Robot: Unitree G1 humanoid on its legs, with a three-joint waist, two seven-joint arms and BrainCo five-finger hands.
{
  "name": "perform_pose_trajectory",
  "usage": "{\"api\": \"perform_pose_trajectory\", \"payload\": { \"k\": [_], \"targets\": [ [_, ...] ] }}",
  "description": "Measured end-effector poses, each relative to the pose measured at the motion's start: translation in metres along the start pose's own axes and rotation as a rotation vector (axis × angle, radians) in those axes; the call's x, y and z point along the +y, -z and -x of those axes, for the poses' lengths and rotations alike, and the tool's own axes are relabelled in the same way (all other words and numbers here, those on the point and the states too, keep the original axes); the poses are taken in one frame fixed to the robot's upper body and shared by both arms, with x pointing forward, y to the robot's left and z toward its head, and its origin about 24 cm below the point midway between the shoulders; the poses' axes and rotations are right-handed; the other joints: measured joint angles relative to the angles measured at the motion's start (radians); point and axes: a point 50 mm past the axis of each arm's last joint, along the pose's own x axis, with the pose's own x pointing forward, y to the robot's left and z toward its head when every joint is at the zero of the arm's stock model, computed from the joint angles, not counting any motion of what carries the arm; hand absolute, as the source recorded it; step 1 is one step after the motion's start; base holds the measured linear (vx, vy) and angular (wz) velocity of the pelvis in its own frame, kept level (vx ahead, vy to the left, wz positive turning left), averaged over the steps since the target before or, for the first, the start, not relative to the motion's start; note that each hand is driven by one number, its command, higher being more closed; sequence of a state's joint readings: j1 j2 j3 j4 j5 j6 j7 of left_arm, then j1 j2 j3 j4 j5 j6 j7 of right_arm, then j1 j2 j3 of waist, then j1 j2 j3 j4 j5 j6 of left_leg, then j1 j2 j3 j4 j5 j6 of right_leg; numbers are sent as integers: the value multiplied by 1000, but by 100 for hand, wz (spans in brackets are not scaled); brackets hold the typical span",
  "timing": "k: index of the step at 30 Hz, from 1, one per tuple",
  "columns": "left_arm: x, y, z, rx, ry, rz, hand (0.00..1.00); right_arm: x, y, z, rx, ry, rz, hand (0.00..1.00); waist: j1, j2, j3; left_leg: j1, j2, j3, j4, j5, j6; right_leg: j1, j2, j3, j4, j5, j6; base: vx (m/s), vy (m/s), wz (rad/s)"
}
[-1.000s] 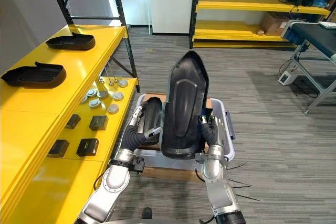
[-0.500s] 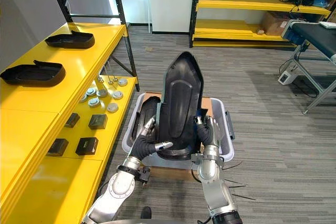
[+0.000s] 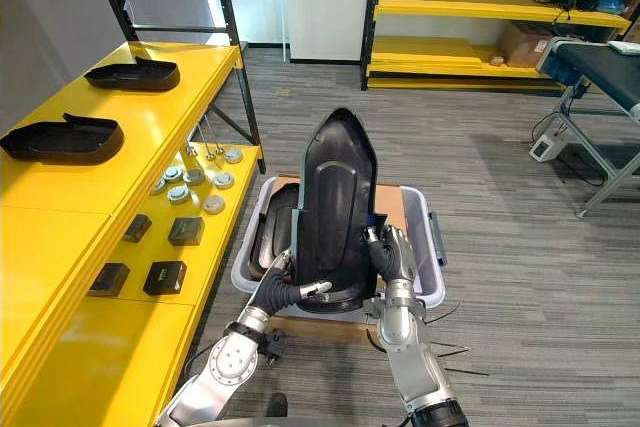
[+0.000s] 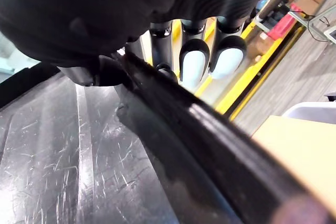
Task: Walk over and take plastic housings, then place them on the shelf
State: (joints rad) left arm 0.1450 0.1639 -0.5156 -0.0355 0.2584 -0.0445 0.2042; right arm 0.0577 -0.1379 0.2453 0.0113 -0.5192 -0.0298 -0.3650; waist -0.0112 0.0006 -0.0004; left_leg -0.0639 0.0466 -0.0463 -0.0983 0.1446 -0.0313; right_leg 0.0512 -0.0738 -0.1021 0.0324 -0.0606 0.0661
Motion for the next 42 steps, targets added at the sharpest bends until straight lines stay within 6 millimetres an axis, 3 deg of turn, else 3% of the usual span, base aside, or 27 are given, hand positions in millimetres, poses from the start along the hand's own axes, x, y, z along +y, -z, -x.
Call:
{"api": "perform_pose_trajectory", "payload": {
  "k": [6,16,21,25,34,38,40,42],
  "targets": [
    [7,5,-1,32,-37,0,100,3,-8,-1,-7,-28,-91,0,0,1,-1,6,0,0,-2,4,2,4,6,-2,1,-1,-1,0,0,0],
    [24,3,-2,44,-157,58,100,-7,-38,-4,-101,-95,-456,0,1,2,0,18,-11,-1,-5,1,-2,4,1,-4,19,-14,-1,0,0,0],
    [36,5,-1,64,-237,73,100,-33,-70,-4,-282,-34,-626,0,0,6,-2,18,-10,0,-5,-3,-7,4,2,-4,20,-17,-7,0,0,0],
    [45,9,0,84,-285,75,100,-58,-78,-4,-359,80,-692,0,0,7,-3,18,-10,1,-5,-3,-7,4,2,-4,20,-17,-7,0,0,0],
    [62,19,8,133,-413,117,100,-137,-43,4,-330,533,-674,0,-4,9,-4,19,-10,8,-5,-2,-6,3,1,-2,17,-14,-2,0,0,-1],
    [71,29,17,178,-478,142,100,-169,1,22,-165,778,-580,0,-7,18,-10,19,-10,7,-5,1,-1,3,1,-2,17,-14,-2,0,0,0],
    [77,33,22,198,-518,142,100,-171,28,31,-43,828,-544,0,-15,23,-13,19,-10,7,-5,1,-1,4,1,-3,17,-14,-2,0,0,0],
    [82,37,30,219,-564,146,100,-158,69,47,190,812,-513,0,-24,26,-15,19,-9,7,-5,1,-1,4,2,-3,17,-15,-3,0,0,0]
  ]
}}
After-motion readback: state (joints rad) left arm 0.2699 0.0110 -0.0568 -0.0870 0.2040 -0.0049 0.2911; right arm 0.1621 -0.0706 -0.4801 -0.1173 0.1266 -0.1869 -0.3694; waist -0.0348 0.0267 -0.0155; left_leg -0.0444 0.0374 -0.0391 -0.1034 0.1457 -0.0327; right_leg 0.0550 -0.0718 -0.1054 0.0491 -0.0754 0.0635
